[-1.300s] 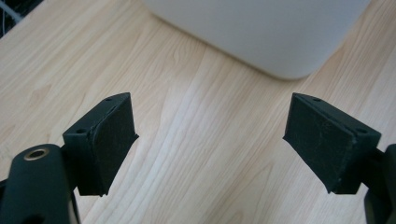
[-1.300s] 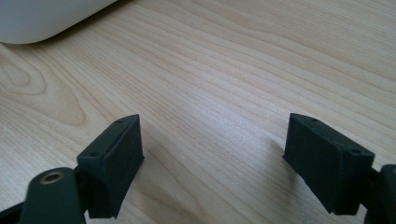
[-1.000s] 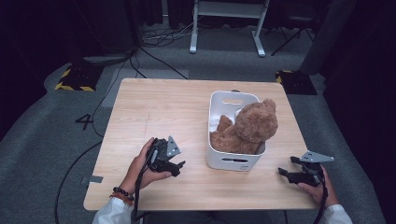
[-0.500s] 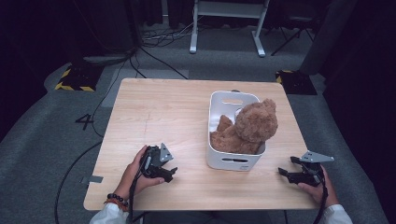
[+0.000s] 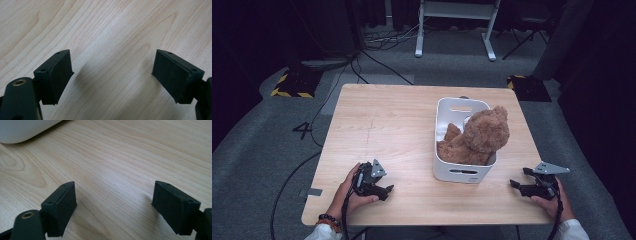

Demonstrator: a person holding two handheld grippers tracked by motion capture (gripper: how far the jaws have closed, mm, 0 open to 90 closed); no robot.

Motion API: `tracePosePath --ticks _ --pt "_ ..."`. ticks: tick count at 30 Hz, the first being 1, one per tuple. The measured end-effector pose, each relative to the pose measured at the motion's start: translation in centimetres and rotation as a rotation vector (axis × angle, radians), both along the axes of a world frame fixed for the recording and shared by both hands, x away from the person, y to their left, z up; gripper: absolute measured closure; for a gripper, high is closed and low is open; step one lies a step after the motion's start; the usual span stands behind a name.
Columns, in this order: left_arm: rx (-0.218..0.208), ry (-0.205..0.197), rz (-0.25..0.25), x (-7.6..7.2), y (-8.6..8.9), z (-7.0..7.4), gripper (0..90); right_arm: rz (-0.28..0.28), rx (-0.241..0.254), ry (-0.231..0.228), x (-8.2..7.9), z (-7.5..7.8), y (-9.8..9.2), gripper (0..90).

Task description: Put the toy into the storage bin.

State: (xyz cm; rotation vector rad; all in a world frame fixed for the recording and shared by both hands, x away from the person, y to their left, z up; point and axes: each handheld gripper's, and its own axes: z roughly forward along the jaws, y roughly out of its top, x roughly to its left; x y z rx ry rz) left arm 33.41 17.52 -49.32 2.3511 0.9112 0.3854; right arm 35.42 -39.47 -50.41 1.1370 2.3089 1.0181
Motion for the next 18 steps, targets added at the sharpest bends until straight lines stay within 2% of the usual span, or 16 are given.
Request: tracePosePath --ticks 5,8,18 --pt "-0.087 0.019 0.036 -0.3 1.1 -0.7 15.5 0.0 0.0 0.0 0.0 0.0 0.0 19.1" --pt "-0.116 -0.006 0.047 -0.8 1.5 -1.0 15.1 0.0 0.0 0.0 0.0 0.0 0.0 19.1" --pt "-0.122 -0.015 0.11 -2.3 2.7 -1.1 15.0 -0.002 0.0 0.001 -0.1 0.0 0.0 19.2"
